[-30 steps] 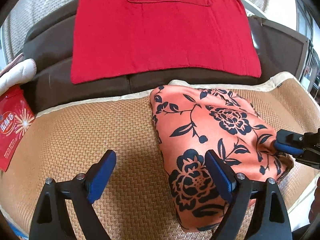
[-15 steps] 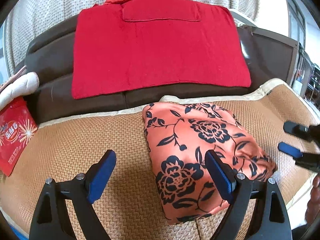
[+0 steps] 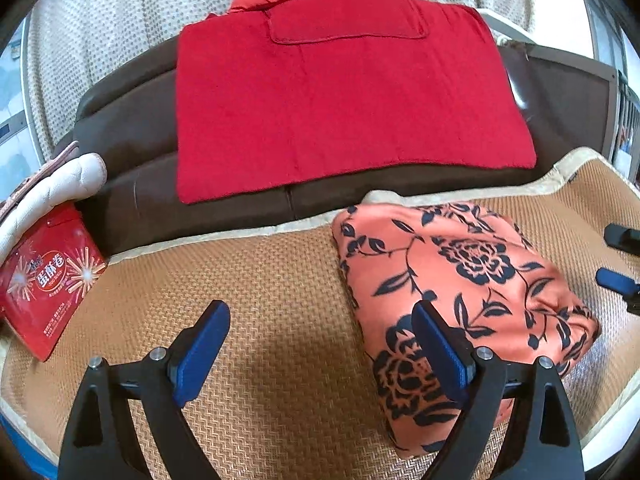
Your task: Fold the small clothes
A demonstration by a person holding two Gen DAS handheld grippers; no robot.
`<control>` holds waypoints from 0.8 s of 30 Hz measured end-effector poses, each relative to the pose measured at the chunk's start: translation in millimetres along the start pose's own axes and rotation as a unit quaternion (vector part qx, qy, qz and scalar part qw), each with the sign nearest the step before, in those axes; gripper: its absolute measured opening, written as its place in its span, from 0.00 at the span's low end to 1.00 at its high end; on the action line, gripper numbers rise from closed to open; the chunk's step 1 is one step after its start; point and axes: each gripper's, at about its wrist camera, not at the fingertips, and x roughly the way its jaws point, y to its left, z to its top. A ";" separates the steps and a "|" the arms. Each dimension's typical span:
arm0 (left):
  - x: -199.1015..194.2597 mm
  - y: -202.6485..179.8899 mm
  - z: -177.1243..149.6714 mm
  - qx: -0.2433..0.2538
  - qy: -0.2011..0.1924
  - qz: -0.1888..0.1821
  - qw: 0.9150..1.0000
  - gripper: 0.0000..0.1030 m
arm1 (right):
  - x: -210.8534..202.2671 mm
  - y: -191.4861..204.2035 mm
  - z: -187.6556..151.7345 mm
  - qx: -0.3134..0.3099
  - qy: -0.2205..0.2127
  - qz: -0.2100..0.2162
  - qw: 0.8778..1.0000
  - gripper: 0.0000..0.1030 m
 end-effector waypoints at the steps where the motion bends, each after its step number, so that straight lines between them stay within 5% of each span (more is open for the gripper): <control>1: -0.3 1.7 0.1 -0.001 -0.001 0.000 1.000 0.90 | 3.3 2.0 0.0 -0.003 0.003 0.000 1.000 0.69; 24: 32.1 16.3 -3.7 -0.004 0.018 0.011 1.000 0.90 | 61.8 35.7 -10.5 -0.056 0.027 0.050 0.997 0.67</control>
